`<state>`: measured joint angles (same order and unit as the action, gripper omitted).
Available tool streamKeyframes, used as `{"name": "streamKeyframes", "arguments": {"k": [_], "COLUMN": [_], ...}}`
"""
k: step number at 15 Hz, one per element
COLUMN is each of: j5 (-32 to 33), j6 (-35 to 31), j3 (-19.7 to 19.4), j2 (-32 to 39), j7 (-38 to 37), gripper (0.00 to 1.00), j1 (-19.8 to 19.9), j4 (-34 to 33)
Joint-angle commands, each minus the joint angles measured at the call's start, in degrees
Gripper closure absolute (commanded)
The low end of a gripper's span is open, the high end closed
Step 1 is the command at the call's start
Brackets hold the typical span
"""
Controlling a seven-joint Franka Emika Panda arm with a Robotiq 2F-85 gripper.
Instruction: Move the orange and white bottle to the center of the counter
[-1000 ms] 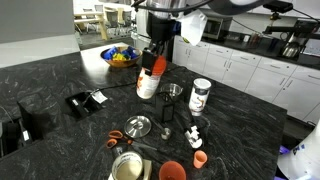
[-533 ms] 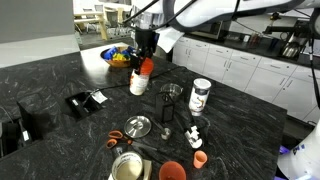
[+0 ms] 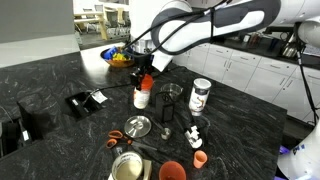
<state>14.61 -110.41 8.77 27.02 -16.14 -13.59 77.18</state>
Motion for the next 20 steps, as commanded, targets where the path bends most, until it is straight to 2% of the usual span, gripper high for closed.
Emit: {"name": "streamKeyframes", "arguments": {"k": [1, 6, 7, 8, 9, 11, 20], "j5": [-1.0, -1.1, -1.3, -1.6, -1.1, -1.1, -1.1], "j6": [-1.5, -0.9, -0.6, -0.5, 0.0, 0.1, 0.1], "j3": [-1.6, -2.3, -2.3, -2.1, -2.5, -2.5, -2.5], "j2": [0.3, 1.3, 1.5, 1.3, 2.3, 2.2, 2.2], "j7": [0.9, 1.0, 0.9, 0.8, 0.4, 0.4, 0.4], "gripper": [0.44, 0.44, 0.07, 0.04, 0.12, 0.04, 0.04], "j1": [-1.1, -1.2, -1.3, -1.3, -1.6, -1.7, -1.7], "j4": [0.6, 1.1, 1.0, 1.4, 0.2, 0.2, 0.2]}}
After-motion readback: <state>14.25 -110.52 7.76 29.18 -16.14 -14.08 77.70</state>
